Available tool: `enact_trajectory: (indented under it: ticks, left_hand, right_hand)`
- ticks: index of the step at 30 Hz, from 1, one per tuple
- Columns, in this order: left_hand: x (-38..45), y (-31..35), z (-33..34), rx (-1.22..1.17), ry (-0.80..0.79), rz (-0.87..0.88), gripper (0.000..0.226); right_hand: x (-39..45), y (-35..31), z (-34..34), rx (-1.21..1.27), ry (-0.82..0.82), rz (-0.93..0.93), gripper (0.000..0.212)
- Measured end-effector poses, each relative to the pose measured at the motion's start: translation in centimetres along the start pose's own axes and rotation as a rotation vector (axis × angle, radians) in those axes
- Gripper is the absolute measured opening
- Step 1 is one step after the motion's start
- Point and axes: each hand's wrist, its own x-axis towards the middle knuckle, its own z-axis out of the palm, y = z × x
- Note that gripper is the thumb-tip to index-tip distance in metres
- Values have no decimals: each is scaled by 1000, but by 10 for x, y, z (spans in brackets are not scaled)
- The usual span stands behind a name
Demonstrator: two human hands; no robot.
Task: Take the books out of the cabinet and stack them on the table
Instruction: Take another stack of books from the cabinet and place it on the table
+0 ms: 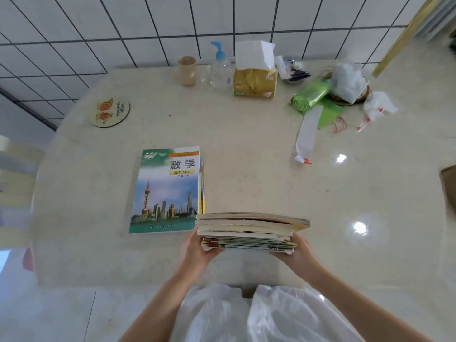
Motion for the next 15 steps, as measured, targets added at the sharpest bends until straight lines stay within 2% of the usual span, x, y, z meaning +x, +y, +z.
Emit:
enact_trajectory:
  ticks: [3,5,7,9,11,13,15]
  left_hand:
    - [-1,5,-1,28,28,-22,48]
    - [-2,15,-2,7,47,23,47]
    - [-4,25,-3,-71,38,41,46]
    - [-5,30,-6,-164,49,-12,41]
    - [-2,37,-15,-257,59,-37,47]
    - [3,43,-27,-323,61,-61,58]
    - [9,48,-41,-332,55,-65,58]
  right_hand:
    - [3,4,-1,4,-8,-6,40]
    - [8,2,-4,10,-21,-28,40]
    - [15,-3,-10,1,-44,-73,39]
    - [22,-10,-17,-10,-74,-76,40]
    - [30,-24,-27,13,-118,-60,41]
    - [41,-45,-36,18,-219,-34,38]
    - [49,-66,-39,44,-347,13,41]
